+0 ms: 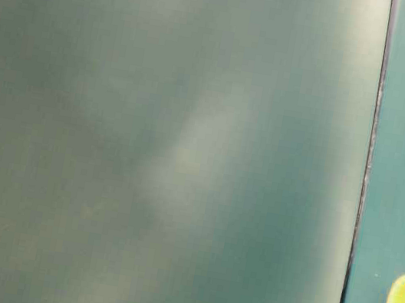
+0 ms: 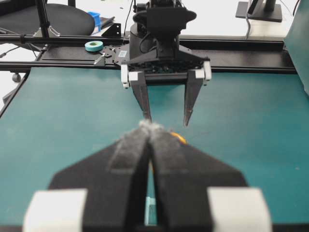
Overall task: Move the cup forward with left arm.
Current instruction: 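Move the open left gripper rightward to straddle the orange cup, then close the left gripper around the orange cup's sides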
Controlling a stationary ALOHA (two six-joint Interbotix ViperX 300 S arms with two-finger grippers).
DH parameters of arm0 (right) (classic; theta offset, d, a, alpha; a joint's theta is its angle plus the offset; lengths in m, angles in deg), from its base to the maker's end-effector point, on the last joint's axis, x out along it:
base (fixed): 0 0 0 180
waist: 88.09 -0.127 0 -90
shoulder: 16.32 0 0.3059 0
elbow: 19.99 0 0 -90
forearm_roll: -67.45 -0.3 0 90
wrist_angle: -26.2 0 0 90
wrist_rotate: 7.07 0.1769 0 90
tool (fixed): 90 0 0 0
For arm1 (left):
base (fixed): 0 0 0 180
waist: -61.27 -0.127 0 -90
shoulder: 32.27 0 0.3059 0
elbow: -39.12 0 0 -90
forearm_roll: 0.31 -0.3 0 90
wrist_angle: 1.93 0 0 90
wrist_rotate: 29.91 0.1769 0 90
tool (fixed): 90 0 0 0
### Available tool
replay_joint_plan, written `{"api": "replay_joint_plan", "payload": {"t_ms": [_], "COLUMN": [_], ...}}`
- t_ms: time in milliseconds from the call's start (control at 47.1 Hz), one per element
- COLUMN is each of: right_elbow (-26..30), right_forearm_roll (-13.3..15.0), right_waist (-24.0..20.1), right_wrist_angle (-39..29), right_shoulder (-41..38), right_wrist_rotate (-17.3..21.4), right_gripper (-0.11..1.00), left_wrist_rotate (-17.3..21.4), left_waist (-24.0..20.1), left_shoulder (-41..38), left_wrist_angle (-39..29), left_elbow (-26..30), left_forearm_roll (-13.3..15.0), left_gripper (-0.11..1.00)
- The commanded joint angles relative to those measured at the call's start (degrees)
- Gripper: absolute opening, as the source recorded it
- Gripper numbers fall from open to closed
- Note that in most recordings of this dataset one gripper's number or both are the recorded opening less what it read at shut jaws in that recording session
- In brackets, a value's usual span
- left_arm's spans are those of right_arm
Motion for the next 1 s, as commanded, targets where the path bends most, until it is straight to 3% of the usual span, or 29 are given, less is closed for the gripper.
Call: {"api": "replay_joint_plan", "payload": {"t_ms": [0,446,976], "right_elbow": [1.9,3.2,4.3], "right_forearm_roll": [-0.1,-0.1,0.0], "right_waist": [0.0,0.0,0.0], "right_wrist_angle": [0.3,0.2,-1.8], "right_shoulder": [-0.1,-0.1,0.0], "right_wrist_rotate": [0.1,0.1,-0.1], "right_gripper": [0.0,0.0,0.0], "left_wrist_rotate": [-0.4,-0.7,-0.5], "left_waist": [0.0,0.8,1.1], "left_shoulder": [-0.5,-6.9,-13.1], "left_wrist_angle": [0.4,0.9,7.0], "left_elbow": [1.5,6.2,8.0], "left_forearm_roll": [0.1,0.1,0.1], "left_gripper": [0.8,0.83,0.83]}}
